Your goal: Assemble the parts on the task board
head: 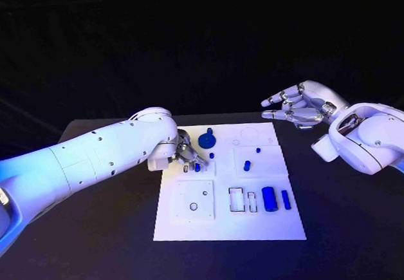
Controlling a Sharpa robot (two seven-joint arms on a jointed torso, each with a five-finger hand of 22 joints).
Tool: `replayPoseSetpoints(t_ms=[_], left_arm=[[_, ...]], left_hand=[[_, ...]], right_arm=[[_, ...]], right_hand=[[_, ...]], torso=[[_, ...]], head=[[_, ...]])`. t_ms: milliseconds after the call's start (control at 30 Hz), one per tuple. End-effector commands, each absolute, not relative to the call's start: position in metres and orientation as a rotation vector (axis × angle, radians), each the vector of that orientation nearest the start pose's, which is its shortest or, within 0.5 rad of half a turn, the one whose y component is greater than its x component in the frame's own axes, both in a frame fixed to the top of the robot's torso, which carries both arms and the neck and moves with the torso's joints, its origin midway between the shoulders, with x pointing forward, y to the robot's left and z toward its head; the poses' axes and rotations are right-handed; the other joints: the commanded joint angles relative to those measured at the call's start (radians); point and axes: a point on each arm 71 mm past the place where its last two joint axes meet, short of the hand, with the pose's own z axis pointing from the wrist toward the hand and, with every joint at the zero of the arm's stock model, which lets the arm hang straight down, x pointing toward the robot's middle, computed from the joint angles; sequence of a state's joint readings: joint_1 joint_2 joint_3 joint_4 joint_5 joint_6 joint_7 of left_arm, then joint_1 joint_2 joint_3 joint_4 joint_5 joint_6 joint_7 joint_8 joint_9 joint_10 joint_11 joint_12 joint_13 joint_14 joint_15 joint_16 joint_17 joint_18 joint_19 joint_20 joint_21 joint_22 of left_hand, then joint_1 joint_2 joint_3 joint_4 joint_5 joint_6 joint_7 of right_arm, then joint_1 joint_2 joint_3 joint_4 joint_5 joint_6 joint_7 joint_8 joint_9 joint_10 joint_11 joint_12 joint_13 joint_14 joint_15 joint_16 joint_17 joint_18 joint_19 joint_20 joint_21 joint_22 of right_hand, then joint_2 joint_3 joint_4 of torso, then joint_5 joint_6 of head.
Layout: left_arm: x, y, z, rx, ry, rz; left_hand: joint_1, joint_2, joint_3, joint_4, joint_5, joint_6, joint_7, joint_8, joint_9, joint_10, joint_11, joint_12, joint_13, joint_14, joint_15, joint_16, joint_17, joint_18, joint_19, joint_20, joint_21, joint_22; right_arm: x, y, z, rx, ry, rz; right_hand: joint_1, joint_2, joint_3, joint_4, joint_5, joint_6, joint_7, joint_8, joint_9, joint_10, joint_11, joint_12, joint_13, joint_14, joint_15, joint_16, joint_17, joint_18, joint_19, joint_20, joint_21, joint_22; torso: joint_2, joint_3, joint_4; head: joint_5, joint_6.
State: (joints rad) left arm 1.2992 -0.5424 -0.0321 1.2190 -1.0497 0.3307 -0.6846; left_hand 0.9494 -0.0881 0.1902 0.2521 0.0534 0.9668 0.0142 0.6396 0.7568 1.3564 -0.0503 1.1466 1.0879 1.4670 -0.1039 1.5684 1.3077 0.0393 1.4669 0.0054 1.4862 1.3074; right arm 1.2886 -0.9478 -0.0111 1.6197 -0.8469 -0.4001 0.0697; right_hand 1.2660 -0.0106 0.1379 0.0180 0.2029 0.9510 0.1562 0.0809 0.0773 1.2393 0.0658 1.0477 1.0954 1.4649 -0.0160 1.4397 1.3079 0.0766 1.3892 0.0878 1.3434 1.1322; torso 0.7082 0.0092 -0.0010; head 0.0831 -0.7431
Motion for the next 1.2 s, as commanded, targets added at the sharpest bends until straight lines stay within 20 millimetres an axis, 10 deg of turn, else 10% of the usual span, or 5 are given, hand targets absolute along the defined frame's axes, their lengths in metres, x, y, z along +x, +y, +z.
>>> replayPoseSetpoints(t_ms=[33, 600, 800, 1200], left_arm=[[0.529, 0.159, -0.205, -0.112, 2.466, -0.208], [0.554, 0.187, -0.133, -0.174, 2.336, -0.213], [0.572, 0.198, -0.129, -0.233, 2.322, -0.164], [0.597, 0.204, -0.141, -0.272, 2.339, -0.095]], left_hand=[[0.018, 0.002, -0.025, 0.005, -0.003, 0.008, -0.002, -0.004, 0.001, 0.005, -0.004, 0.001, -0.002, 0.104, -0.006, 0.002, 0.263, -0.009, 0.054, -0.005, -0.003, 0.137], [0.085, 0.024, -0.145, 0.03, -0.003, -0.05, 0.029, -0.064, -0.029, -0.062, 0.022, -0.075, -0.087, 0.104, 0.015, 0.002, 0.263, 0.0, 0.037, 0.013, -0.034, 0.101], [0.13, 0.046, -0.19, 0.032, -0.003, -0.071, 0.049, -0.122, -0.078, -0.086, 0.04, -0.103, -0.12, 0.104, 0.03, 0.002, 0.263, 0.004, 0.028, 0.027, -0.048, 0.085], [0.143, 0.058, -0.206, 0.032, -0.003, -0.063, 0.051, -0.132, -0.093, -0.086, 0.042, -0.099, -0.119, 0.104, 0.033, 0.002, 0.263, 0.003, 0.03, 0.031, -0.047, 0.088]], right_arm=[[0.485, -0.226, -0.121, 0.338, 1.558, 1.039], [0.487, -0.227, -0.122, 0.342, 1.559, 1.033], [0.488, -0.226, -0.123, 0.341, 1.56, 1.033], [0.488, -0.222, -0.123, 0.336, 1.562, 1.041]], right_hand=[[-0.008, 0.002, -0.002, 0.004, -0.006, 0.006, -0.002, 0.006, 0.0, -0.003, -0.001, 0.004, -0.002, 0.067, 0.002, -0.003, 0.102, 0.011, -0.004, 0.0, -0.006, -0.001], [-0.008, 0.002, -0.004, 0.005, -0.008, 0.005, -0.002, 0.006, 0.0, -0.003, -0.001, 0.005, -0.001, 0.067, 0.002, -0.003, 0.102, 0.011, -0.003, 0.0, -0.005, 0.0], [-0.008, 0.002, -0.005, 0.006, -0.008, 0.005, -0.002, 0.006, 0.0, -0.002, -0.001, 0.006, -0.001, 0.067, 0.002, -0.003, 0.101, 0.011, -0.004, 0.0, -0.006, -0.001], [-0.004, 0.004, -0.005, 0.006, -0.004, 0.007, -0.003, 0.007, 0.0, -0.004, -0.002, 0.004, -0.003, 0.067, 0.001, -0.004, 0.101, 0.011, -0.004, 0.0, -0.006, -0.002]], torso=[[0.0, -0.0006, 0.0004], [0.001, 0.0006, -0.0004], [0.001, -0.0017, 0.0023], [0.002, -0.0007, -0.0014]], head=[[-0.002, 0.003], [-0.004, 0.009], [-0.005, 0.01], [0.001, 0.011]])
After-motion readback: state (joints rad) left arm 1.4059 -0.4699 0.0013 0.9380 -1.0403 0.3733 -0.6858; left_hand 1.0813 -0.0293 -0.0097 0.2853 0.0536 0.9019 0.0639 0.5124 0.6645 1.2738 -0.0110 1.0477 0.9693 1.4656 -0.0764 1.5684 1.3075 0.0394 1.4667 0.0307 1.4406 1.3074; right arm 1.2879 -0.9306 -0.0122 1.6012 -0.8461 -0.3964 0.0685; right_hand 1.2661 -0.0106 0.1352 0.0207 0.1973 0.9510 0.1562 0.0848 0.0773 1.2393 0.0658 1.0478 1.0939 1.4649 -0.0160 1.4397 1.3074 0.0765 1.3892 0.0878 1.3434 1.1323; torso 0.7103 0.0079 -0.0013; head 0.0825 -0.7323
